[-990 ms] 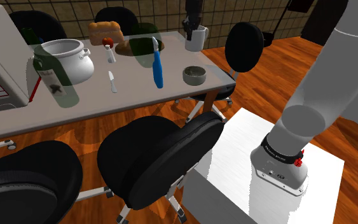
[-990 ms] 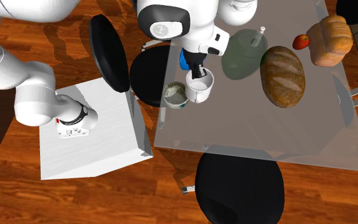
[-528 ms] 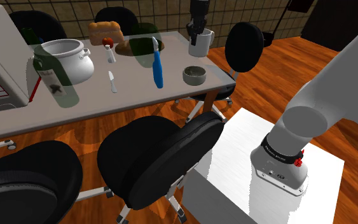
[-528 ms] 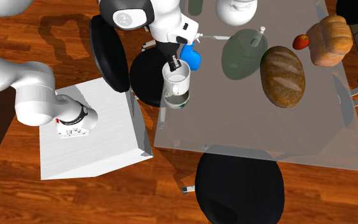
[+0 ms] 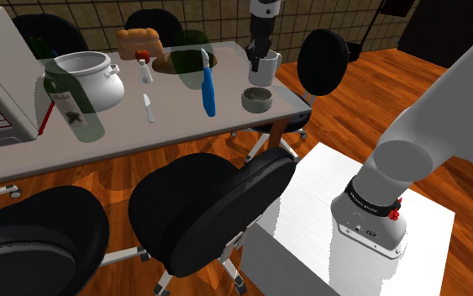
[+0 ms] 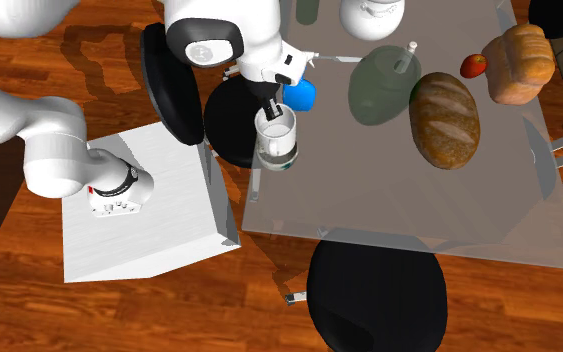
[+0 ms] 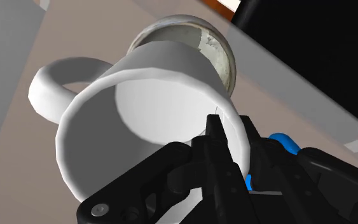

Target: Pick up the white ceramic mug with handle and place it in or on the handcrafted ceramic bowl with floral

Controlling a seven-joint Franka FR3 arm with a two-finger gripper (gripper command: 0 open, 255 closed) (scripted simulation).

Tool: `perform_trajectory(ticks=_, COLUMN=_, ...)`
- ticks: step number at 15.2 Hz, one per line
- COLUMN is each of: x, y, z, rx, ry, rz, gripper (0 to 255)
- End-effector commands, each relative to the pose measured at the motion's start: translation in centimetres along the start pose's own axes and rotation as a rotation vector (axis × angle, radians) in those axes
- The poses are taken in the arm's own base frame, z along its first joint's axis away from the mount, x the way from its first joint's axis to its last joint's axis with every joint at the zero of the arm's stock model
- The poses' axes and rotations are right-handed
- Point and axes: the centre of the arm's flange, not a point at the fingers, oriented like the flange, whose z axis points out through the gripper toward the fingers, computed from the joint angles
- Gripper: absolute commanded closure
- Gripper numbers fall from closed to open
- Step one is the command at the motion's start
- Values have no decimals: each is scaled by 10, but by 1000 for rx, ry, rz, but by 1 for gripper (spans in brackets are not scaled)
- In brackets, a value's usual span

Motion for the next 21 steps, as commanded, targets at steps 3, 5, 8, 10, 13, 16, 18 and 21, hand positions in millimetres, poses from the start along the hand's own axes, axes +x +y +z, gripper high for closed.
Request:
perform_trajectory(ticks=3, x=-1, y=0, z=21, rx=0, ry=1, rz=0, gripper=255)
perform_trajectory(ticks=5, x=-2, y=0, z=31, rx=0, ry=1, rz=0, gripper=255)
perform_trajectory(ticks=8, x=-2, y=0, z=47, rx=0, ry=1, rz=0, gripper=255)
perform_trajectory(ticks=10, x=-3, y=0, z=50, rx=0, ry=1, rz=0, gripper=255)
perform_trajectory(ticks=13, x=-3, y=0, z=50, rx=0, ry=1, rz=0, gripper=255)
perform_trajectory(ticks=16, x=-3, y=0, z=50, rx=0, ry=1, rz=0, gripper=255)
perform_trajectory(ticks=18, x=-2, y=0, z=50, rx=0, ry=1, rz=0, gripper=0)
perform_trajectory(ticks=21, x=-3, y=0, z=50, rx=0, ry=1, rz=0, gripper=0)
